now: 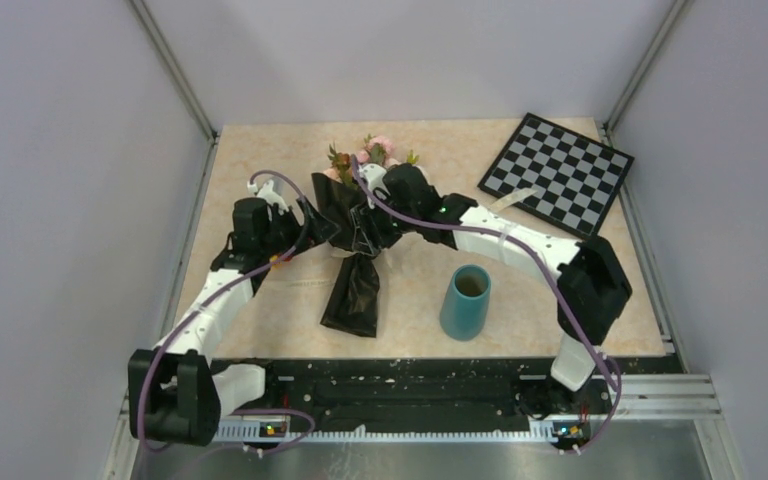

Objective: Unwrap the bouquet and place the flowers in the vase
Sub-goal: Untie the ribbon from the wrapping paper.

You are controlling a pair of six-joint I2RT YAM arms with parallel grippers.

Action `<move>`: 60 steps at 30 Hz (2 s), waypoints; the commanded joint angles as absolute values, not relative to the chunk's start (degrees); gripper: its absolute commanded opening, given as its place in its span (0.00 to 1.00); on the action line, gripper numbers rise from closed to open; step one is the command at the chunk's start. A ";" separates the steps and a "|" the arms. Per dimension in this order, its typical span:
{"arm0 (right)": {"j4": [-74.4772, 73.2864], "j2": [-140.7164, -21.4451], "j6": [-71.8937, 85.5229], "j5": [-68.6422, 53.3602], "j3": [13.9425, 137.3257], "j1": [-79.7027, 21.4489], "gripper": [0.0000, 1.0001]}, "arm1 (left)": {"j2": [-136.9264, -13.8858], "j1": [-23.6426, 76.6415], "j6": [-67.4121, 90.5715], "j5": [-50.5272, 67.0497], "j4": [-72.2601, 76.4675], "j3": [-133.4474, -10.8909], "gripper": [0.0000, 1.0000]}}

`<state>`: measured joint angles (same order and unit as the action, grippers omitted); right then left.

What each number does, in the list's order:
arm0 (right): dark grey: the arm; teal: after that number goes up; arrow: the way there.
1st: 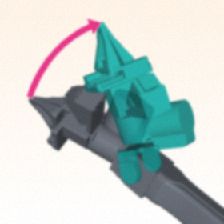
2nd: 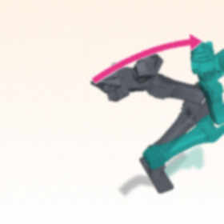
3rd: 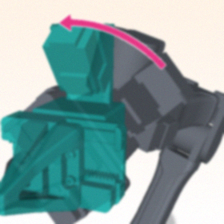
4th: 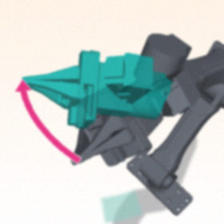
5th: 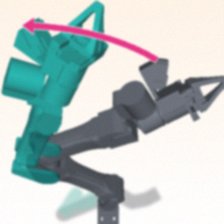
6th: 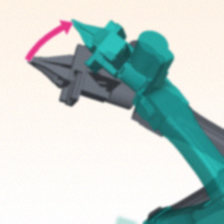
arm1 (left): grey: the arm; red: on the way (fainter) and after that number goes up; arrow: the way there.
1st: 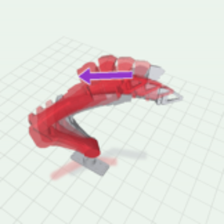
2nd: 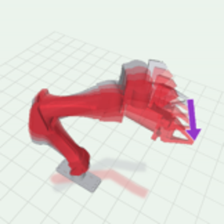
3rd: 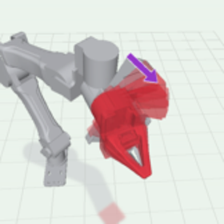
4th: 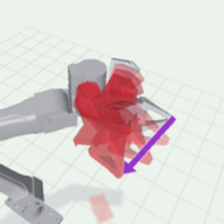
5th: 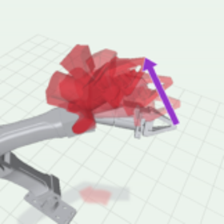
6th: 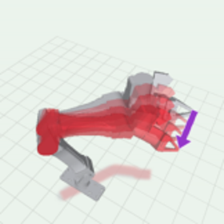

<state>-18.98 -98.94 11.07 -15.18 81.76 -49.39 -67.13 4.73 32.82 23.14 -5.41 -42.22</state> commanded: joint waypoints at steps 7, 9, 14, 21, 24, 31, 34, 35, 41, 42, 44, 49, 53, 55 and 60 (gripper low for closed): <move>-19.09 -110.42 7.30 -17.64 91.63 -50.21 0.40 | -63.24 9.96 42.47 27.48 3.88 -27.68 0.77; -20.00 -112.39 6.03 -17.56 92.97 -50.19 0.38 | -64.02 10.79 43.04 27.22 4.93 -27.34 0.72; -21.50 -115.79 4.48 -16.70 95.17 -50.21 0.33 | -65.65 11.16 42.73 26.85 5.45 -27.66 0.62; -21.37 -117.99 3.75 -16.33 96.83 -50.24 0.27 | -68.69 11.33 42.09 26.07 5.78 -27.65 0.52; -21.54 -119.20 3.25 -15.73 97.61 -50.21 0.24 | -69.62 11.58 42.22 26.19 6.53 -27.51 0.46; -22.67 -120.95 1.62 -13.55 98.76 -50.19 0.19 | -70.31 11.78 42.21 25.54 6.83 -27.60 0.34; -22.93 -121.11 1.12 -13.21 98.34 -50.18 0.18 | -70.96 11.78 42.23 25.70 7.06 -27.73 0.29; -22.75 -121.11 1.06 -12.92 98.01 -50.19 0.18 | -71.20 11.78 42.29 25.82 7.18 -27.77 0.27; -22.64 -121.53 0.35 -10.43 97.62 -50.19 0.18 | -72.17 11.82 42.24 25.93 7.47 -28.35 0.17; -22.65 -121.63 0.35 -10.26 97.58 -50.19 0.19 | -72.27 11.78 42.20 25.93 7.47 -28.45 0.16; -22.65 -121.85 0.30 -9.80 97.43 -50.27 0.19 | -72.38 11.82 42.22 25.93 7.47 -28.63 0.13; -22.49 -122.17 -2.09 -9.43 96.46 -50.93 0.13 | -72.37 11.81 42.52 25.84 7.47 -28.83 0.06; -19.53 -119.95 -0.52 -7.68 93.45 -51.25 0.00 | -72.47 11.80 42.48 25.37 7.47 -28.61 0.00; -16.48 -117.78 1.98 -6.50 91.20 -51.24 0.00 | -72.80 11.81 42.52 25.04 7.39 -28.34 0.00; -9.89 -111.77 6.14 -2.45 84.88 -51.24 0.00 | -73.59 11.84 42.71 23.69 7.02 -27.20 0.00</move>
